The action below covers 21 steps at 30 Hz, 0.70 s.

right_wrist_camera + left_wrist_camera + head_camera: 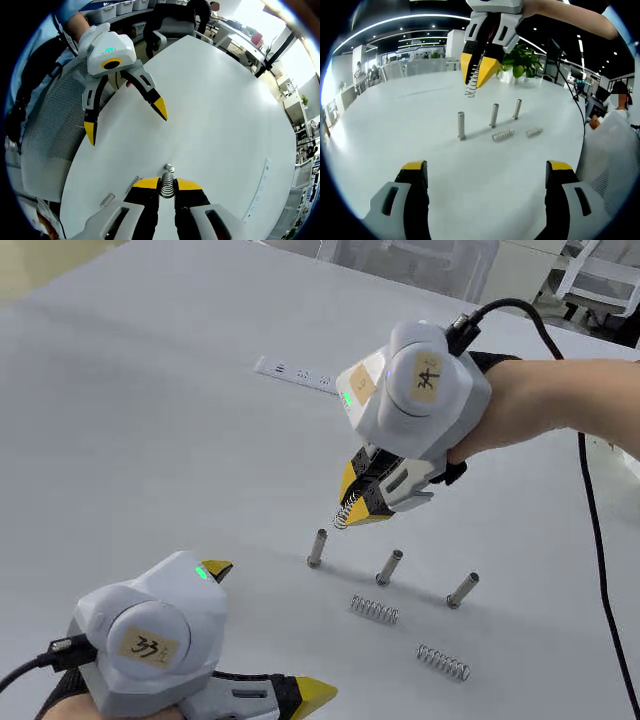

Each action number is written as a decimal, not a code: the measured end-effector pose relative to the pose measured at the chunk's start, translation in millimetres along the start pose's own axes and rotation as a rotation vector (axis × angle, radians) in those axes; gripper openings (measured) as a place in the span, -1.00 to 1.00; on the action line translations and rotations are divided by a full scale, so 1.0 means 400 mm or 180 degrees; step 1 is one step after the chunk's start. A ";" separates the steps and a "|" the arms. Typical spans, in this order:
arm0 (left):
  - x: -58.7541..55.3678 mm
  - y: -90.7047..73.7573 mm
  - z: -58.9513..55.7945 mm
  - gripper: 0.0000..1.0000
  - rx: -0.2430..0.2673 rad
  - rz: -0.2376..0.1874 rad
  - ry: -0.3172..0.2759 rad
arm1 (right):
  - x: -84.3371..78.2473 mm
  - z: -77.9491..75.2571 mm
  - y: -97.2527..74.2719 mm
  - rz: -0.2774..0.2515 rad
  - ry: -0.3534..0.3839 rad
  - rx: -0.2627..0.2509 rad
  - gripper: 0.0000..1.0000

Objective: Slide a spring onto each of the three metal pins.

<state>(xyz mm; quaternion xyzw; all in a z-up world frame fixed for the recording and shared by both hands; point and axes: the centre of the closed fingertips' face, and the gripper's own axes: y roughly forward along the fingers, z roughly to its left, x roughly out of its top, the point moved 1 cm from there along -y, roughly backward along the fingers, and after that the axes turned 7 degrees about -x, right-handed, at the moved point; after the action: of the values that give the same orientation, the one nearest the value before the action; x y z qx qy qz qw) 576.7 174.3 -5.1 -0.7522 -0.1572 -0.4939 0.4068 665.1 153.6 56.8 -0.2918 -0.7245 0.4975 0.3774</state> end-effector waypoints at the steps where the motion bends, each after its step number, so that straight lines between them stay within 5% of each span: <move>1: 0.000 0.000 -0.002 0.94 0.0001 -0.0004 -0.0011 | -0.002 -0.006 0.007 0.0016 -0.0009 0.0012 -0.85; 21: -0.003 -0.001 0.009 0.91 0.0074 -0.0057 -0.0088 | -0.009 -0.001 0.062 0.0183 -0.0112 0.0125 -0.85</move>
<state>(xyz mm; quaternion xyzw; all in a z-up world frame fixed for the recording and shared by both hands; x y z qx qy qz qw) 578.1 177.4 -6.8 -0.7527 -0.1754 -0.4853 0.4089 668.3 159.3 32.5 -0.2962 -0.7125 0.5273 0.3558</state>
